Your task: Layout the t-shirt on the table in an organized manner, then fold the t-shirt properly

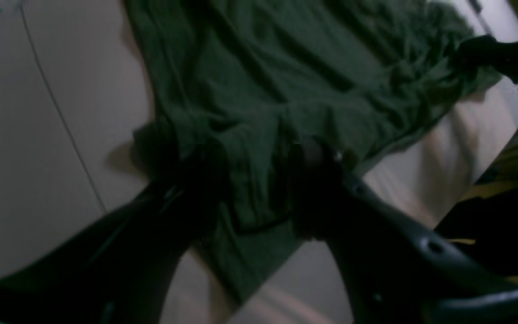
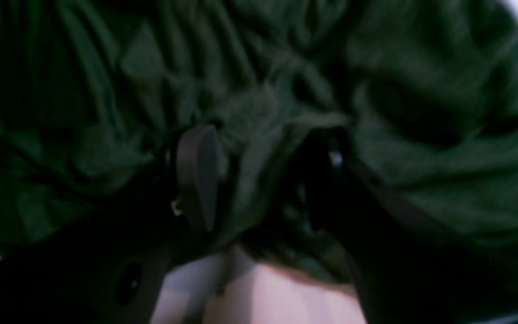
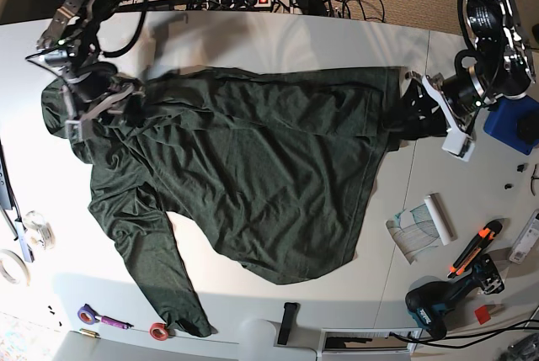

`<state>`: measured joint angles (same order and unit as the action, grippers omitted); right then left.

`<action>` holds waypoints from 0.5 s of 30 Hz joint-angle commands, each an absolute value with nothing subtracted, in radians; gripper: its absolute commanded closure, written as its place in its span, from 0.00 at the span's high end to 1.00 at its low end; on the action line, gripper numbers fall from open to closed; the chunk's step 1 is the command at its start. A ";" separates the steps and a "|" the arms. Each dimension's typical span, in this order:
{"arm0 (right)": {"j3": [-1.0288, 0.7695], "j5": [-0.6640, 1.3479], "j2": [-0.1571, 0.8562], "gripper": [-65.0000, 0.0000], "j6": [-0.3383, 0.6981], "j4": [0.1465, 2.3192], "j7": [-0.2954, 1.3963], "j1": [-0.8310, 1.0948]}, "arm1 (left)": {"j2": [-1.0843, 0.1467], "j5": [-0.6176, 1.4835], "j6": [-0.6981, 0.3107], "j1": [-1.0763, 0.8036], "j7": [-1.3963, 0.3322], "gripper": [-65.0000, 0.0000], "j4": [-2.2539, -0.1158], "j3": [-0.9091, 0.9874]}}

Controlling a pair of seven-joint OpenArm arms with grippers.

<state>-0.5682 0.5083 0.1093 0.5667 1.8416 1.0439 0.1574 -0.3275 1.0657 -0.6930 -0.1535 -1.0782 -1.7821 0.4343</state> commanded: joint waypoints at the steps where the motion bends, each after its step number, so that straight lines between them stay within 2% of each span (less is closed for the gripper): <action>1: -0.571 0.538 0.129 0.46 0.571 1.885 1.024 0.147 | -0.350 1.110 -0.698 -0.139 -1.055 0.39 -1.797 0.443; 7: -0.571 0.519 0.133 0.46 0.571 1.988 1.080 0.147 | -0.371 1.157 -0.698 -0.130 -1.054 0.39 -1.798 0.477; 15: -0.678 0.246 0.133 0.46 0.524 1.996 0.995 0.147 | -0.371 1.156 -0.698 -0.131 -1.098 0.39 -1.797 0.611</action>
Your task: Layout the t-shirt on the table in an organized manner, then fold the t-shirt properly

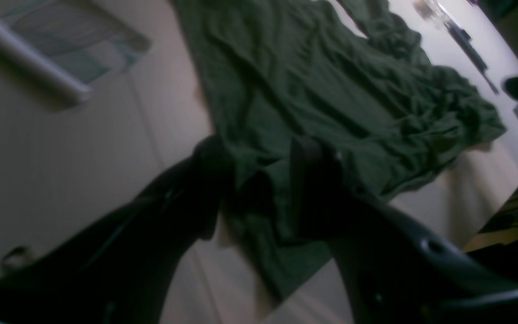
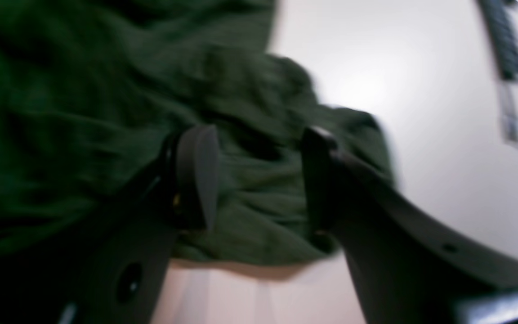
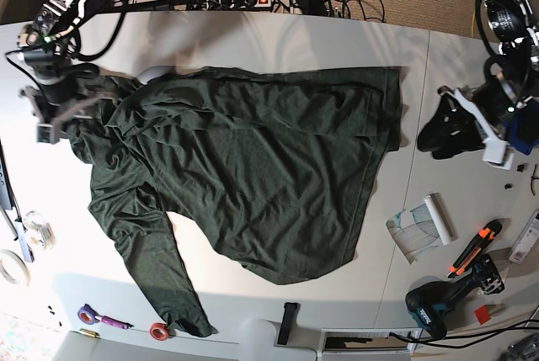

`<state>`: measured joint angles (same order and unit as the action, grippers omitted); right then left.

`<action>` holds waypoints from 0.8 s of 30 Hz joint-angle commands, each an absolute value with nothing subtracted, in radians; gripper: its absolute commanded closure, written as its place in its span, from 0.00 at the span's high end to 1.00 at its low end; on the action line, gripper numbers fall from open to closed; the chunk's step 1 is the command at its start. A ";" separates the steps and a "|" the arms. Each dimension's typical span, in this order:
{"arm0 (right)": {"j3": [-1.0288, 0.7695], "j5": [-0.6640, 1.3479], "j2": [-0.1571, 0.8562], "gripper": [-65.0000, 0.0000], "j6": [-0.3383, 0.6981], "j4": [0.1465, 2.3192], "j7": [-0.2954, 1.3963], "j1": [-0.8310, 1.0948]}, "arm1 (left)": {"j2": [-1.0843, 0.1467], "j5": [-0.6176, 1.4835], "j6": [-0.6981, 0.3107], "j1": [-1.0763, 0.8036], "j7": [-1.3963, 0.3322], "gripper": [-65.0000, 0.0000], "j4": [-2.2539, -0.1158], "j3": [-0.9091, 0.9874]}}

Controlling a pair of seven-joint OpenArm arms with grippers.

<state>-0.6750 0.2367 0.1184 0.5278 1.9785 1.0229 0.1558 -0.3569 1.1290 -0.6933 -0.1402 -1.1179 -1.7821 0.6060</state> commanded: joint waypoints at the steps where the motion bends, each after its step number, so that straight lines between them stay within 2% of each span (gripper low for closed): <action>1: -0.703 0.244 0.133 0.46 0.520 1.996 0.995 0.147 | -0.371 1.156 -0.698 -0.133 -1.118 0.39 -1.797 0.624; 4: -0.772 0.246 0.133 0.45 0.507 1.994 0.995 0.150 | -0.371 1.156 -0.698 -0.150 -1.160 0.39 -1.797 0.632; 6: -0.802 0.246 0.133 0.41 0.497 1.994 0.999 0.150 | -0.371 1.156 -0.698 -0.173 -1.160 0.37 -1.797 0.619; 9: -0.812 0.247 0.133 0.20 0.493 1.980 0.998 0.150 | -0.371 1.156 -0.698 -0.205 -1.159 0.24 -1.797 0.566; 12: -0.810 0.278 0.133 0.01 0.493 1.936 0.993 0.149 | -0.371 1.103 -0.698 -0.202 -1.118 0.01 -1.797 0.484; 16: -0.811 0.279 0.133 0.00 0.501 1.840 0.967 0.149 | -0.371 0.890 -0.688 -0.168 -0.971 0.00 -1.797 0.369; 20: -0.810 0.282 0.137 0.00 0.554 1.742 0.950 0.149 | -0.371 0.662 -0.553 -0.130 -0.896 0.00 -1.797 0.235; 24: -0.811 0.321 0.153 0.00 0.569 1.685 0.947 0.150 | -0.371 0.612 -0.466 -0.125 -0.867 0.00 -1.797 0.126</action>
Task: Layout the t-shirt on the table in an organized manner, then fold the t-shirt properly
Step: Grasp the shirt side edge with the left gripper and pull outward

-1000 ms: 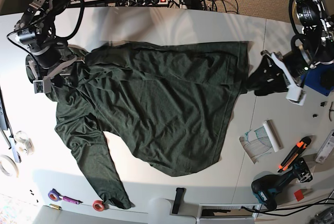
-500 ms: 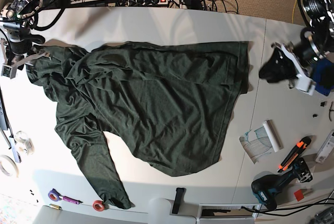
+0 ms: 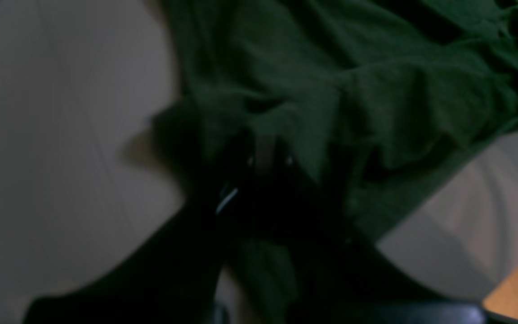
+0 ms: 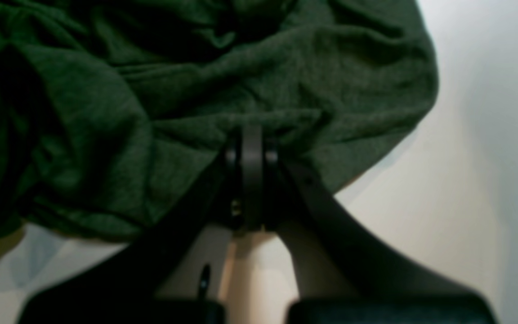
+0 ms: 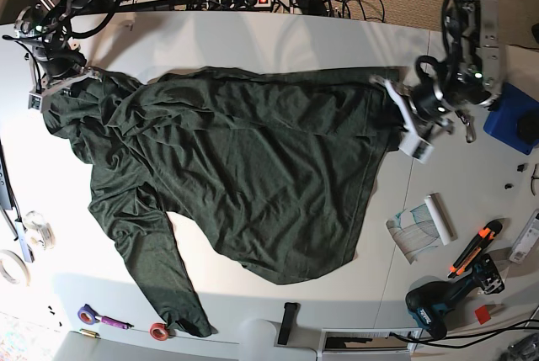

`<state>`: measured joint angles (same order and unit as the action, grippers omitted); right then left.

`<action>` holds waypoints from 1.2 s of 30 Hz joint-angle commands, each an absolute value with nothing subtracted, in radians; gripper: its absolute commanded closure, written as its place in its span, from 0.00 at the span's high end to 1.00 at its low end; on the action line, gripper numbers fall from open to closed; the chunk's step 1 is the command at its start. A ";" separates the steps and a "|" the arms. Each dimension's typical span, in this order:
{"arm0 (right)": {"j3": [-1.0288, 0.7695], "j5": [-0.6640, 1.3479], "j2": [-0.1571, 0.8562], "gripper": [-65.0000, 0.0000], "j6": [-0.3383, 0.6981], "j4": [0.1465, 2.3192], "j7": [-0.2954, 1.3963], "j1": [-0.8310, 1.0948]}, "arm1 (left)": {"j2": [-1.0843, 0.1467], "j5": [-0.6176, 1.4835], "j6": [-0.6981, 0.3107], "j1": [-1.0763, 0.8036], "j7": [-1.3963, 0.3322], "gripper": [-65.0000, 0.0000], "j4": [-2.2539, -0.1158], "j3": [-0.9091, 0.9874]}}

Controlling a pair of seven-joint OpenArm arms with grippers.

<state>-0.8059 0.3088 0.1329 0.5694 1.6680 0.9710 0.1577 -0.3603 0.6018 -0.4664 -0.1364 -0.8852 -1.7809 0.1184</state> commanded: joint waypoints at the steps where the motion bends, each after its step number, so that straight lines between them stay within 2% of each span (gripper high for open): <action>1: -0.811 0.321 0.153 0.00 0.569 1.684 0.947 0.150 | -0.371 0.612 -0.463 -0.125 -0.867 0.00 -1.797 0.110; 10: -0.811 0.325 0.164 0.00 0.569 1.645 0.889 0.149 | -0.317 0.505 -0.456 -0.113 -0.791 0.00 -1.787 0.047; 15: -0.810 0.321 0.173 0.00 0.569 1.566 0.850 0.146 | -0.313 0.482 -0.456 -0.076 -0.732 0.00 -1.624 0.048; 21: -0.811 0.318 0.242 0.00 0.572 1.458 0.847 0.144 | -0.319 0.511 -0.467 -0.007 -0.812 0.00 -1.427 0.049; 23: -0.811 0.313 0.265 0.00 0.571 1.449 0.860 0.144 | -0.332 0.540 -0.497 -0.014 -0.839 0.00 -1.425 0.049; 29: -0.811 0.356 0.305 0.00 0.572 1.449 0.971 0.145 | -0.375 0.588 -0.506 -0.043 -0.920 0.00 -1.425 0.049; 36: -0.811 0.506 0.305 0.00 0.641 1.449 1.022 0.184 | -0.427 0.654 -0.524 -0.122 -0.925 0.00 -1.442 0.096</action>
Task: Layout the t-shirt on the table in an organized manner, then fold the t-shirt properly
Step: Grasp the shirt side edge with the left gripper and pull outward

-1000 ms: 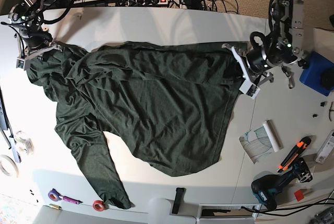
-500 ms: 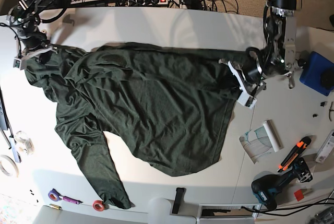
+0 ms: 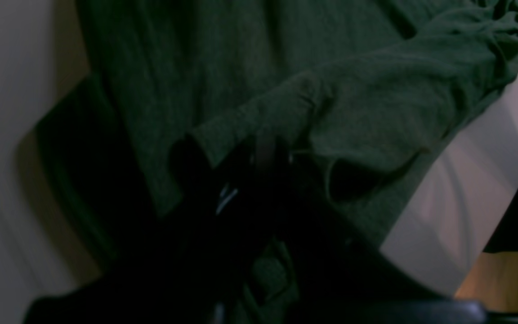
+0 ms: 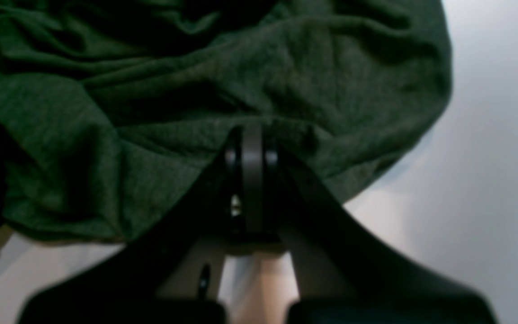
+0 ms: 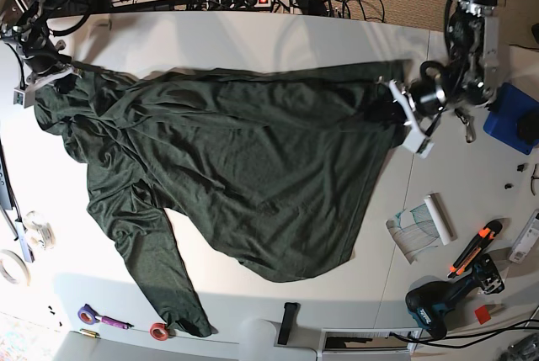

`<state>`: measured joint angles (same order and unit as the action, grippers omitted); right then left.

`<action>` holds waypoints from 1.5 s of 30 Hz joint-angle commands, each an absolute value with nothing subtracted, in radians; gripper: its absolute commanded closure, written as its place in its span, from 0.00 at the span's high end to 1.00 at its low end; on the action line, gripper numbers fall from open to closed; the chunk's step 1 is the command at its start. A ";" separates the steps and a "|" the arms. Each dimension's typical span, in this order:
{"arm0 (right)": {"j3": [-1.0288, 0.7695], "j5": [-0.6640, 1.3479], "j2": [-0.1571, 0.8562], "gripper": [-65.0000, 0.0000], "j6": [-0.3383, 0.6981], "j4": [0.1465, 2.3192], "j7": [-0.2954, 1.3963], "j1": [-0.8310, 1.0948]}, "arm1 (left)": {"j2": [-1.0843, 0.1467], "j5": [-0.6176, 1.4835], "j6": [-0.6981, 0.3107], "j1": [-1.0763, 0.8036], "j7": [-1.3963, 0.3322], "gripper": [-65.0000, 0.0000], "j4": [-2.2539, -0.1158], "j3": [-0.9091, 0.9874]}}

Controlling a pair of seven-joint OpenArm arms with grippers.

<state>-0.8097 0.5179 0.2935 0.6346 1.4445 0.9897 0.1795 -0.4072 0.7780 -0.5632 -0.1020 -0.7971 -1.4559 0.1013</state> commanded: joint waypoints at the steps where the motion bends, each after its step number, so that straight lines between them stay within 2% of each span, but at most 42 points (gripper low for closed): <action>1: -0.811 0.528 0.305 0.00 0.661 1.450 1.034 0.189 | -0.426 0.661 -0.533 -0.133 -0.928 0.00 -1.446 0.119; 5: -0.811 0.612 0.305 0.00 0.693 1.453 1.087 0.213 | -0.427 0.716 -0.577 -0.167 -0.970 0.00 -1.454 0.205; 16: -0.820 0.747 0.311 0.00 0.698 1.470 1.168 0.291 | -0.428 0.812 -0.646 -0.221 -1.018 0.00 -1.454 0.383; 29: -0.820 0.819 0.310 0.00 0.698 1.644 1.182 0.488 | -0.429 0.839 -0.653 -0.222 -1.048 0.00 -1.454 0.385; 45: -0.951 0.816 0.311 0.00 0.698 1.644 1.179 0.514 | -0.430 0.907 -0.653 -0.263 -1.067 0.00 -1.454 0.385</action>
